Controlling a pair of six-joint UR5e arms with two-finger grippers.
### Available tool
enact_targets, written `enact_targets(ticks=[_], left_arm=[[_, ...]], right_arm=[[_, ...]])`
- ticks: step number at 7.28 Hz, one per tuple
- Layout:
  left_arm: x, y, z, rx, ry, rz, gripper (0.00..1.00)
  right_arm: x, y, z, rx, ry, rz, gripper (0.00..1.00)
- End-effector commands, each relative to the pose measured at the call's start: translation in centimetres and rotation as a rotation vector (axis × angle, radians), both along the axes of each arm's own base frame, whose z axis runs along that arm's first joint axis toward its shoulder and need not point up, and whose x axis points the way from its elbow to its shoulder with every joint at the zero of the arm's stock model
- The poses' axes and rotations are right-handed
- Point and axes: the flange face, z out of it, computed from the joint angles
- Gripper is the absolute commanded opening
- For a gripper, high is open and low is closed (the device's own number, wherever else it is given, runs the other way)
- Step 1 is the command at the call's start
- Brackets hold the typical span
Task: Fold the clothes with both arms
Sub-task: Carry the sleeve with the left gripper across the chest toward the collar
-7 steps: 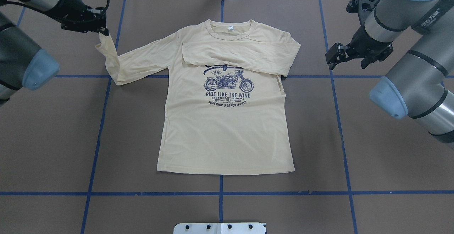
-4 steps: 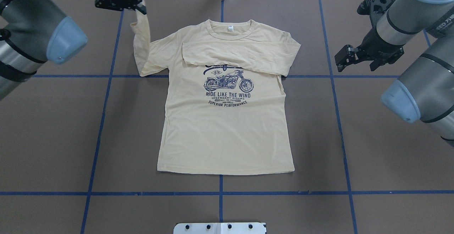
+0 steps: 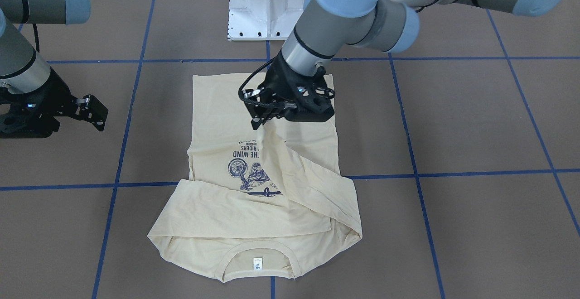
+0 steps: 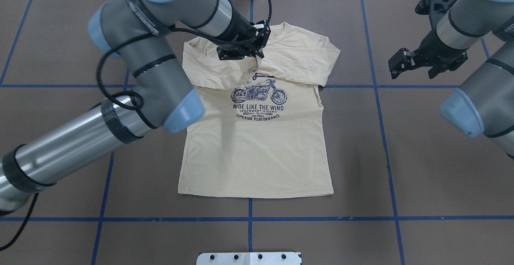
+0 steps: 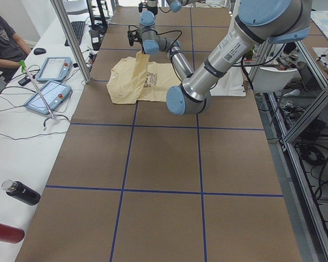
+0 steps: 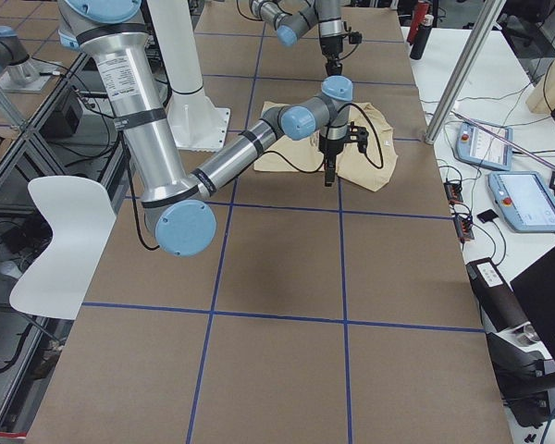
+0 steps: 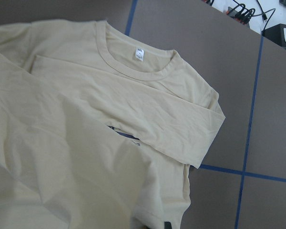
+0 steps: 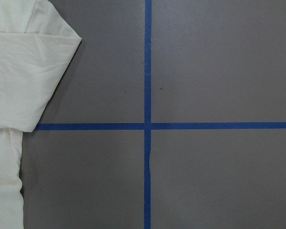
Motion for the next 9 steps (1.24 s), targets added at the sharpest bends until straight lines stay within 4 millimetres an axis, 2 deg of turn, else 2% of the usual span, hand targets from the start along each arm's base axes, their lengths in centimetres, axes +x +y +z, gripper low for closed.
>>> enact_targets(ticks=[1,2,4,5,7,8,9], left_arm=[[5.2,-1.9,-0.5,-0.016,0.031,-0.018,0.0],[6.1,-1.1,-0.3,-0.021,0.031,-0.007,0.0],[10.2,1.2,0.7,0.036,0.055,-0.034,0.0],[11.5,2.2,0.9,0.047,0.064,-0.023,0.0],[12.3,4.4,-0.4,0.169,0.161,-0.108,0.99],[12.4,5.6,-1.3,0.261,0.219,-0.133,1.0],[11.8,5.3,-1.0,0.297,0.223,-0.137,1.0]], right_arm=[[0.1,-0.1,0.1,-0.002,0.002,0.002,1.0],[0.1,-0.2,0.3,-0.003,0.006,0.004,1.0],[-0.3,-0.6,0.7,-0.009,0.009,0.003,1.0],[-0.5,-0.6,0.7,-0.009,0.009,0.002,1.0],[-0.7,-0.9,0.9,-0.015,0.011,0.0,1.0],[-0.7,-0.9,0.9,-0.018,0.01,0.003,1.0],[-0.8,-0.9,0.7,-0.012,0.0,-0.002,1.0]])
